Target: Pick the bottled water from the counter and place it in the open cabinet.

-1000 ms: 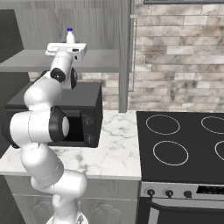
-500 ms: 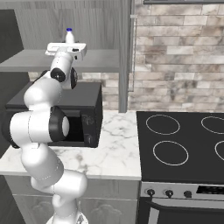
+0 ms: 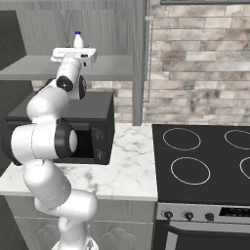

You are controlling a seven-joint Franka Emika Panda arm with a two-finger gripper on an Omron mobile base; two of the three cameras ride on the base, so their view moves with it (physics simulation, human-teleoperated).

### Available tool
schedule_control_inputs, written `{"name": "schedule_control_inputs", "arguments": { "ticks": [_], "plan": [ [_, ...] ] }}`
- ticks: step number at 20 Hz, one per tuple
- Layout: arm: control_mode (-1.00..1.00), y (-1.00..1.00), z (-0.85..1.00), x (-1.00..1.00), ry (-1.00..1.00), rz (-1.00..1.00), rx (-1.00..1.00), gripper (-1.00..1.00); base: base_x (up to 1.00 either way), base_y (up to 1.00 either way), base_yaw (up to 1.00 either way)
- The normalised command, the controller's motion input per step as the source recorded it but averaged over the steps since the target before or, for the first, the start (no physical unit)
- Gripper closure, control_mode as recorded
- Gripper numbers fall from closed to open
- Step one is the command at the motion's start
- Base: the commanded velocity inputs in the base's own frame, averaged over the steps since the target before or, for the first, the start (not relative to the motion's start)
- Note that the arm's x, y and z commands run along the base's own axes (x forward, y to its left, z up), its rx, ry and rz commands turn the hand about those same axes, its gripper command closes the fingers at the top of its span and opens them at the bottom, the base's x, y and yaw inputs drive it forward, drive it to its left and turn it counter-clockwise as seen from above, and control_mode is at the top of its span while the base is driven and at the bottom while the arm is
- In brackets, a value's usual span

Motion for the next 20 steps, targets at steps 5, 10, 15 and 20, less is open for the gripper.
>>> {"name": "schedule_control_inputs", "arguments": {
  "ticks": [5, 10, 15, 20],
  "plan": [
    [-1.0, 0.0, 0.0, -0.02, 0.0, 0.0, 0.0, -1.0, 0.0, 0.0, 0.0],
    [-1.0, -0.19, 0.0, -0.69, 0.0, 0.0, 0.01, -1.0, 0.0, 0.0, 0.0],
    [-1.0, -0.35, 0.0, -0.87, 0.0, 0.0, 0.01, -1.0, 0.0, 0.0, 0.0],
    [-1.0, -0.26, 0.06, -0.45, 0.02, 0.0, 0.0, -1.0, 0.0, 0.0, 0.0]
  ]
}}
